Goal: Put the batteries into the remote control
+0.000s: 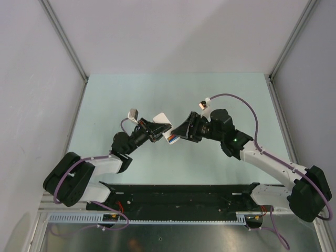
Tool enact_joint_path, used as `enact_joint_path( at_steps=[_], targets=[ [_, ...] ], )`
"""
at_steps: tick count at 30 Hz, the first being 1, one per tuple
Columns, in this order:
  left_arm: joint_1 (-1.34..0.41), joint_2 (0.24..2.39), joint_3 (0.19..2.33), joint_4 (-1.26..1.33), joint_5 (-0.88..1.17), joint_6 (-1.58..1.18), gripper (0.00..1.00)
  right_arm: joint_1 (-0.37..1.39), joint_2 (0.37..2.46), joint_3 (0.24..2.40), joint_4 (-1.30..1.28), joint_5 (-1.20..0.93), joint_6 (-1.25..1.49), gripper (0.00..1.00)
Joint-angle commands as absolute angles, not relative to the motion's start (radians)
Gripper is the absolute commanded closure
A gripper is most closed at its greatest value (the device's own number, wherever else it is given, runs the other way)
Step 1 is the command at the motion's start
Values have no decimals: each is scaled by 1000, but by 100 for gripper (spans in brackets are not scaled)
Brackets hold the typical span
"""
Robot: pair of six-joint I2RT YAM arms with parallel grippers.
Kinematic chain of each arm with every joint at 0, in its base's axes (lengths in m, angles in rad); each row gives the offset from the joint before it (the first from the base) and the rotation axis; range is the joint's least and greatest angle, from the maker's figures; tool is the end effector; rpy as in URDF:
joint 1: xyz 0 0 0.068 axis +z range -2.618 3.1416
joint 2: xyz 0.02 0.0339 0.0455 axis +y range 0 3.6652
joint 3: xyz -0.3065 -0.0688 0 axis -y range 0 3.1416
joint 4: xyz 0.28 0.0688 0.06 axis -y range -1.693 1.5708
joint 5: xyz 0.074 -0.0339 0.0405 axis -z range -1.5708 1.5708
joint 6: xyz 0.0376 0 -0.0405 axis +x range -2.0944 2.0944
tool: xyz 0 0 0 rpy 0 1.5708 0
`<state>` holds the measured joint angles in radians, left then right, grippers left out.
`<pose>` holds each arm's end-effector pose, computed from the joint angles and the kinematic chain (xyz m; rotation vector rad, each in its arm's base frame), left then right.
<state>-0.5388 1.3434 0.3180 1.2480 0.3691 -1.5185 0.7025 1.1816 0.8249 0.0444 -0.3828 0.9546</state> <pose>0.2109 -0.1419 0.2279 -0.4309 1.6178 -1.9049 0.2127 0.1985 0.3221 -0.0303 2.1520 1.4224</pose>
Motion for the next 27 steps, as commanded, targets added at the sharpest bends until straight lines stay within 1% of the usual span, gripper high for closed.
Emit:
enact_joint_path(
  at_steps=[1, 17, 27],
  targets=[
    [-534, 1319, 345, 1312, 353, -1517, 100, 698, 1141, 825, 101, -397, 973, 36],
    [-535, 1262, 324, 1312, 267, -1486, 100, 647, 1095, 677, 357, -430, 1201, 35],
    [-535, 1269, 310, 1312, 268, -1480, 100, 635, 1091, 658, 440, -413, 1236, 35]
  ],
)
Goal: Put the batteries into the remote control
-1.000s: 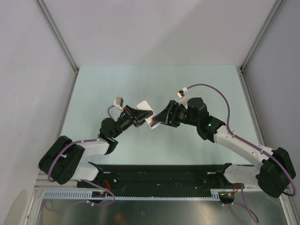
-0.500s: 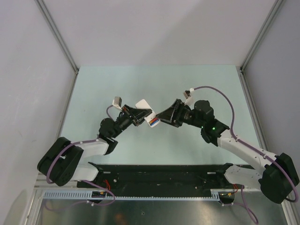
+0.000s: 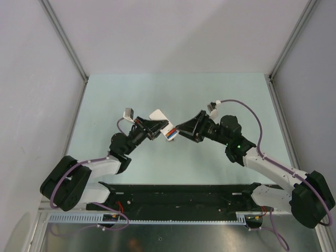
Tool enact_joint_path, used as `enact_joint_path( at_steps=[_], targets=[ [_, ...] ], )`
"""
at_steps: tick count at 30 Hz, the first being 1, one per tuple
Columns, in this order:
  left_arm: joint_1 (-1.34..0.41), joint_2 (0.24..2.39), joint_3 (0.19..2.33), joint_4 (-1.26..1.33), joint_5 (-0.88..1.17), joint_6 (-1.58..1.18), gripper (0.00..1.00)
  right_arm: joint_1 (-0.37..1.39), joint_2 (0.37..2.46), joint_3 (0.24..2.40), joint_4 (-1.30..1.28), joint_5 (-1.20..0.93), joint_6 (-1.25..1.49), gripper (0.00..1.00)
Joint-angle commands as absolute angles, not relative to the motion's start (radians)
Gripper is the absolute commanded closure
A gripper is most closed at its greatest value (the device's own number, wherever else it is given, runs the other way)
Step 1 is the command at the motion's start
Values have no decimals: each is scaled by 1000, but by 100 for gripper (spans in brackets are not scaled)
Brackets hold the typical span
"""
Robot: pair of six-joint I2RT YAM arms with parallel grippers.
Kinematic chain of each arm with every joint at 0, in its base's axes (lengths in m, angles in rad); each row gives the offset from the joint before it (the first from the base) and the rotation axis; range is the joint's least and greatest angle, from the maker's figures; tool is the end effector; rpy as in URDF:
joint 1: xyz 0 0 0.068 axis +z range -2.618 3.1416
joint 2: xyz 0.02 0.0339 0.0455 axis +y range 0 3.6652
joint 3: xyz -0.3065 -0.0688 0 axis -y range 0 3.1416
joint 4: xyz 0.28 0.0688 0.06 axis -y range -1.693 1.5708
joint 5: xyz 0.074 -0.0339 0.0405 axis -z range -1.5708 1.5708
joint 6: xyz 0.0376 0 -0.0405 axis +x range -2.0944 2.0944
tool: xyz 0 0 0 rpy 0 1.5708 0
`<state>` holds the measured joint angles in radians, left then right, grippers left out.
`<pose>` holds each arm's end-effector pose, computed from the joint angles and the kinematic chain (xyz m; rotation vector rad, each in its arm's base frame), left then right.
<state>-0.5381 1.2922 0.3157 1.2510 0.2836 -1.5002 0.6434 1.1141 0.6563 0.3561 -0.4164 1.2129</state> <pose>0.2077 -0.1362 0.2396 -0.4596 1.5140 -1.8650 0.2072 0.1744 0.3077 0.1914 1.9826 1.6623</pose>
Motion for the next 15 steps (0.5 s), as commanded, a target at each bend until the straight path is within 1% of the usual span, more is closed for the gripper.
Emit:
enact_joint_path(
  at_steps=[1, 15],
  targets=[
    [-534, 1267, 308, 1312, 268, -1482, 100, 634, 1092, 660, 439, -413, 1236, 35],
    [-534, 1261, 318, 1313, 268, -1488, 100, 630, 1138, 658, 385, -416, 1218, 38]
  ],
)
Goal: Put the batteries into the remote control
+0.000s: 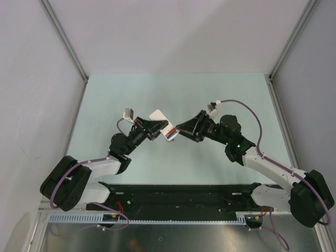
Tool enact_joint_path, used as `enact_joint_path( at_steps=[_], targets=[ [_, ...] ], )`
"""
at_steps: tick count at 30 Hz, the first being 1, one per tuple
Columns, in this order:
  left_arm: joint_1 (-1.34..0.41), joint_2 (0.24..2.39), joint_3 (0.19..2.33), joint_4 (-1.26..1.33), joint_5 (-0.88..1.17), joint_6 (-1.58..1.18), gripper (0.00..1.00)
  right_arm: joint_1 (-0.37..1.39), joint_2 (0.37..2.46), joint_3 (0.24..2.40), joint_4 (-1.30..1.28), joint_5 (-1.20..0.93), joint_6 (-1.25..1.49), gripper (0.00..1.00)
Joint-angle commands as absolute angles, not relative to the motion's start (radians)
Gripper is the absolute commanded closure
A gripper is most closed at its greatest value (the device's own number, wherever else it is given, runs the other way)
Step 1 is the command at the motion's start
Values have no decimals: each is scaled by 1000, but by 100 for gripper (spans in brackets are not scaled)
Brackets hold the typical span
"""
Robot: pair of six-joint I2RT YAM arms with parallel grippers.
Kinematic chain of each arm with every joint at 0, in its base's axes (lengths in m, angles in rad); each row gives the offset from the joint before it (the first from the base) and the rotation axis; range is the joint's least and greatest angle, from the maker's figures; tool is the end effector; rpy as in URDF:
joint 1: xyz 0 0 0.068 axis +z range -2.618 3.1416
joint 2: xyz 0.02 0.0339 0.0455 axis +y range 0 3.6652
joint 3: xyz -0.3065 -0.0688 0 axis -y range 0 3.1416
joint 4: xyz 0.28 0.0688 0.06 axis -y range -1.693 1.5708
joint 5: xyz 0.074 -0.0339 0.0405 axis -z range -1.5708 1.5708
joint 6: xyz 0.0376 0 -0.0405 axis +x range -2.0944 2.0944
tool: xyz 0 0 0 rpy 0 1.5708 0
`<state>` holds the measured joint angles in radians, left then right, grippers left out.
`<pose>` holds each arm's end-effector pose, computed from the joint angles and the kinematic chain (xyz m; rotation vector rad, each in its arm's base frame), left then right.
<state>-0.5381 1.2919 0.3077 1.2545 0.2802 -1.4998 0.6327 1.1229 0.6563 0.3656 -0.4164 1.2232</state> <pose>0.2065 -0.1354 0.2376 -0.4649 1.5163 -1.8611 0.2105 0.1732 0.3065 0.2118 1.9797 1.6623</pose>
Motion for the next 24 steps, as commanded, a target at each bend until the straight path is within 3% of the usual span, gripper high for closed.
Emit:
enact_joint_path(
  at_steps=[1, 24],
  targets=[
    [-535, 1259, 318, 1313, 268, -1488, 100, 630, 1141, 658, 387, -417, 1221, 38],
    [-537, 1239, 325, 1315, 253, -1502, 100, 678, 1181, 660, 348, -390, 1201, 41]
  ],
)
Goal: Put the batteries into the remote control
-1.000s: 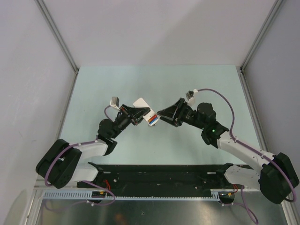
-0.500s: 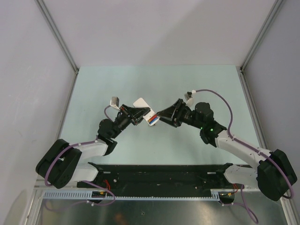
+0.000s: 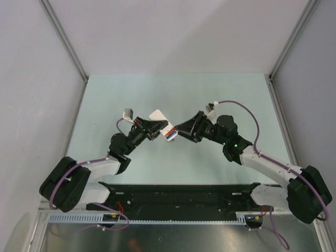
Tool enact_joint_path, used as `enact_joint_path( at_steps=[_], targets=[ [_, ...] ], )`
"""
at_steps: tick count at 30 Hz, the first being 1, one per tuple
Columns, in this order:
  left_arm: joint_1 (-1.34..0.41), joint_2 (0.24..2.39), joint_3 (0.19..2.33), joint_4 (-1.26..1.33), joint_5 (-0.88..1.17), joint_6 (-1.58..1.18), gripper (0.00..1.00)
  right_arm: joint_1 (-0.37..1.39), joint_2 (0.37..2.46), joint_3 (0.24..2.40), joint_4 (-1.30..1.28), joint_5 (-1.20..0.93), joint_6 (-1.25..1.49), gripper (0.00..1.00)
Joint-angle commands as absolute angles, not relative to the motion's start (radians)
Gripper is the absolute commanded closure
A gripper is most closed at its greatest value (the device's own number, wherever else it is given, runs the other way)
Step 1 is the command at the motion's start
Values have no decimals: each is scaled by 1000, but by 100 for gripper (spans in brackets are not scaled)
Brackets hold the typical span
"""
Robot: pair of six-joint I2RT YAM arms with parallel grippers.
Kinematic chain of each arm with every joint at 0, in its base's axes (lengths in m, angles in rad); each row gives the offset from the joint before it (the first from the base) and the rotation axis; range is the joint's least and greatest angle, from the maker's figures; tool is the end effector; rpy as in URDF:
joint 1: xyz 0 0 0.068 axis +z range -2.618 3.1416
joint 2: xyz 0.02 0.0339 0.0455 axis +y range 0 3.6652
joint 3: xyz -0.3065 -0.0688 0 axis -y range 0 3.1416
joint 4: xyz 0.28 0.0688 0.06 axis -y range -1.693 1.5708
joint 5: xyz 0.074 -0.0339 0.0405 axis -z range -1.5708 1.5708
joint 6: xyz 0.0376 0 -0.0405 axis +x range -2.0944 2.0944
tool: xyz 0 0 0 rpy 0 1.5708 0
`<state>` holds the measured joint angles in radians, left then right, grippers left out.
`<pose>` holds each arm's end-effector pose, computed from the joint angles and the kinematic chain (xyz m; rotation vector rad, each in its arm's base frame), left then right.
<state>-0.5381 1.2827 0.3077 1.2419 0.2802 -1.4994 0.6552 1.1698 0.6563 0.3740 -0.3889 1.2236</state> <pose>0.2059 -0.1350 0.2383 -0.4667 1.5197 -1.8595 0.2145 0.1828 0.2953 0.2325 2.0191 1.6388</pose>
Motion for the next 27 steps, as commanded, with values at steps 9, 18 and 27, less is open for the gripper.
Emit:
enact_joint_path(
  at_steps=[9, 18, 27],
  targets=[
    [-537, 1235, 327, 1313, 242, -1503, 100, 683, 1178, 661, 279, -367, 1160, 43],
    [-537, 1238, 344, 1305, 238, -1513, 100, 701, 1164, 669, 169, -313, 1082, 44],
    [-537, 1232, 359, 1275, 241, -1517, 100, 742, 1154, 730, 34, -209, 976, 44]
  ],
)
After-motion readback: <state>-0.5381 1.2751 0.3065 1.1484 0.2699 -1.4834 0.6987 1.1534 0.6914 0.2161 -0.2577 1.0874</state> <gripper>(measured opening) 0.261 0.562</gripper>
